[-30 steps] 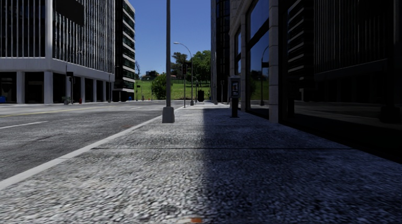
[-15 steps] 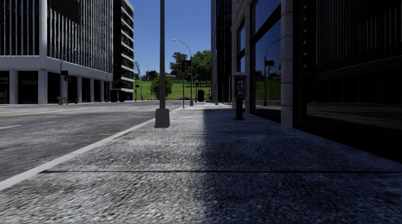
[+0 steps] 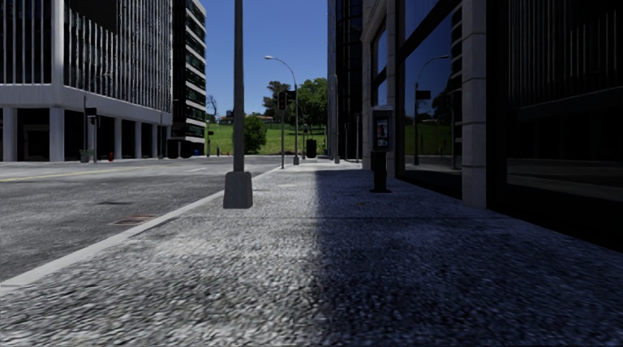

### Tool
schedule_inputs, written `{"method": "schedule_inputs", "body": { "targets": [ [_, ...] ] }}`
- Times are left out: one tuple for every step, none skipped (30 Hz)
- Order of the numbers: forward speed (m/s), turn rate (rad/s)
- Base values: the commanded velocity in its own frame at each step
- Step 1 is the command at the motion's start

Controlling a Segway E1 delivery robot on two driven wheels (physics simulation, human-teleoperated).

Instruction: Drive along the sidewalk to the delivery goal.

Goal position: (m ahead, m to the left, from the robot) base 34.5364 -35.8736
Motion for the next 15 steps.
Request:
{"method": "schedule_inputs", "body": {
  "targets": [
    [2.0, 0.0],
    [2.0, 0.0],
    [2.0, 0.0],
    [2.0, 0.0],
    [2.0, 0.0],
    [2.0, 0.0],
    [2.0, 0.0],
    [2.0, 0.0],
    [2.0, 0.0],
    [2.0, 0.0],
    [2.0, 0.0],
    [2.0, 0.0],
    [2.0, 0.0],
    [2.0, 0.0],
    [2.0, 0.0]
  ]
}}
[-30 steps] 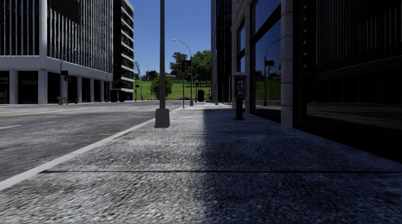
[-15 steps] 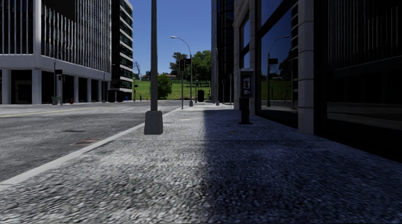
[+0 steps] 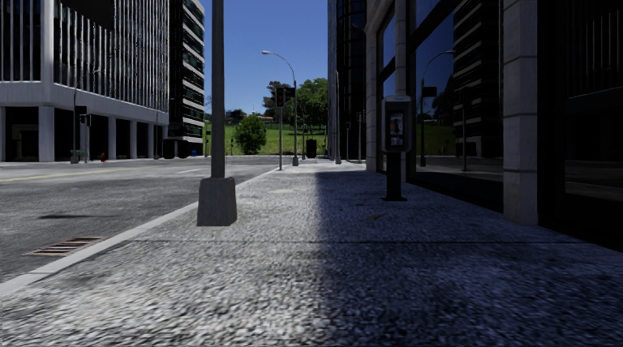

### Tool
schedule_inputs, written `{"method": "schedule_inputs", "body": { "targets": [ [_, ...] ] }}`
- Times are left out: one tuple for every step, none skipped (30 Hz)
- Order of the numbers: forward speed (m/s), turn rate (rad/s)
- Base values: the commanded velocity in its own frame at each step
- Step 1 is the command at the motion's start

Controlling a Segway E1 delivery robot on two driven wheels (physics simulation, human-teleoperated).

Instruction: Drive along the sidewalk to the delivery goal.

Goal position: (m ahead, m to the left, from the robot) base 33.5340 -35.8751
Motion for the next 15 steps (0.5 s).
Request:
{"method": "schedule_inputs", "body": {
  "targets": [
    [2.0, 0.0],
    [2.0, 0.0],
    [2.0, 0.0],
    [2.0, 0.0],
    [2.0, 0.0],
    [2.0, 0.0],
    [2.0, 0.0],
    [2.0, 0.0],
    [2.0, 0.0],
    [2.0, 0.0],
    [2.0, 0.0],
    [2.0, 0.0],
    [2.0, 0.0],
    [2.0, 0.0],
    [2.0, 0.0]
  ]
}}
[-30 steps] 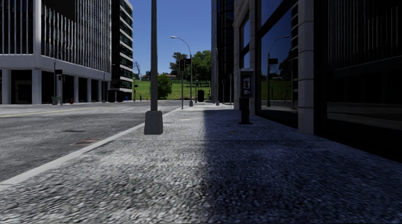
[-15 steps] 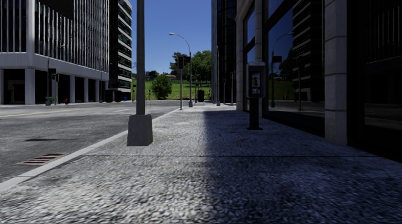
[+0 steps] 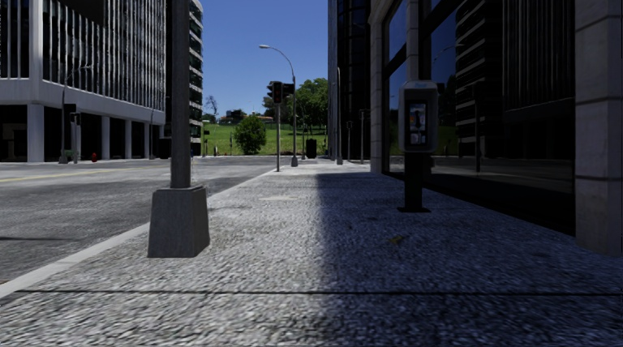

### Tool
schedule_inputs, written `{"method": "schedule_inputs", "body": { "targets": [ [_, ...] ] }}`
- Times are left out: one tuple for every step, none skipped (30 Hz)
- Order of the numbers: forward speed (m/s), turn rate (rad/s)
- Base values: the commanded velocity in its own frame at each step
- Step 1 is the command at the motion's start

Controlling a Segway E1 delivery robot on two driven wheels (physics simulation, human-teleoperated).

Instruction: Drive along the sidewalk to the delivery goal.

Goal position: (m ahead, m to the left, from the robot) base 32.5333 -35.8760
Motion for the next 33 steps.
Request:
{"method": "schedule_inputs", "body": {
  "targets": [
    [2.0, 0.0],
    [2.0, 0.0],
    [2.0, 0.0],
    [2.0, 0.0],
    [2.0, 0.0],
    [2.0, 0.0],
    [2.0, 0.0],
    [2.0, 0.0],
    [2.0, 0.0],
    [2.0, 0.0],
    [2.0, 0.0],
    [2.0, 0.0],
    [2.0, 0.0],
    [2.0, 0.0],
    [2.0, 0.0],
    [2.0, 0.0],
    [2.0, 0.0],
    [2.0, 0.0],
    [2.0, 0.0],
    [2.0, 0.0],
    [2.0, 0.0],
    [2.0, 0.0],
    [2.0, 0.0],
    [2.0, 0.0],
    [2.0, 0.0],
    [2.0, 0.0],
    [2.0, 0.0],
    [2.0, 0.0],
    [2.0, 0.0],
    [2.0, 0.0],
    [2.0, 0.0],
    [2.0, 0.0],
    [2.0, 0.0]
  ]
}}
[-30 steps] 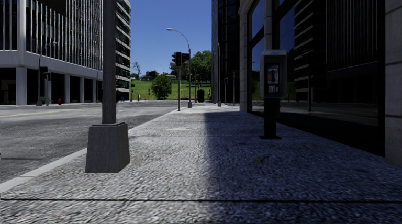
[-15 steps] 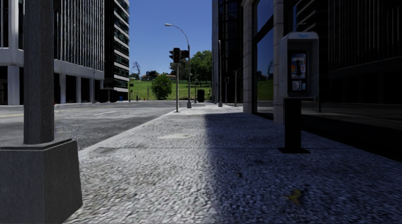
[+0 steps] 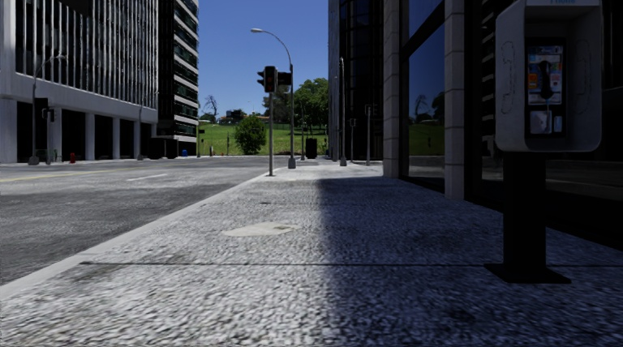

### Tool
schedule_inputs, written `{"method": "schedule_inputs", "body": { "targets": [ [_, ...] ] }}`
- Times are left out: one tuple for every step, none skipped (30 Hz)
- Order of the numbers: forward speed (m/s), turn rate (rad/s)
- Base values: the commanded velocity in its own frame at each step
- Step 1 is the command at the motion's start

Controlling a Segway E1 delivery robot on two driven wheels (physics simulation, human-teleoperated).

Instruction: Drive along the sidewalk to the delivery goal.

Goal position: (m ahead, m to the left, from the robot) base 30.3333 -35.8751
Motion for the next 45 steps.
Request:
{"method": "schedule_inputs", "body": {
  "targets": [
    [2.0, 0.0],
    [2.0, 0.0],
    [2.0, 0.0],
    [2.0, 0.0],
    [2.0, 0.0],
    [2.0, 0.0],
    [2.0, 0.0],
    [2.0, 0.0],
    [2.0, 0.0],
    [2.0, 0.0],
    [2.0, 0.0],
    [2.0, 0.0],
    [2.0, 0.0],
    [2.0, 0.0],
    [2.0, 0.0],
    [2.0, 0.0],
    [2.0, 0.0],
    [2.0, 0.0],
    [2.0, 0.0],
    [2.0, 0.0],
    [2.0, 0.0],
    [2.0, 0.0],
    [2.0, 0.0],
    [2.0, 0.0],
    [2.0, 0.0],
    [2.0, 0.0],
    [2.0, 0.0],
    [2.0, 0.0],
    [2.0, 0.0],
    [2.0, 0.0],
    [2.0, 0.0],
    [2.0, 0.0],
    [2.0, 0.0],
    [2.0, 0.0],
    [2.0, 0.0],
    [2.0, 0.0],
    [2.0, 0.0],
    [2.0, 0.0],
    [2.0, 0.0],
    [2.0, 0.0],
    [2.0, 0.0],
    [2.0, 0.0],
    [2.0, 0.0],
    [2.0, 0.0],
    [2.0, 0.0]
  ]
}}
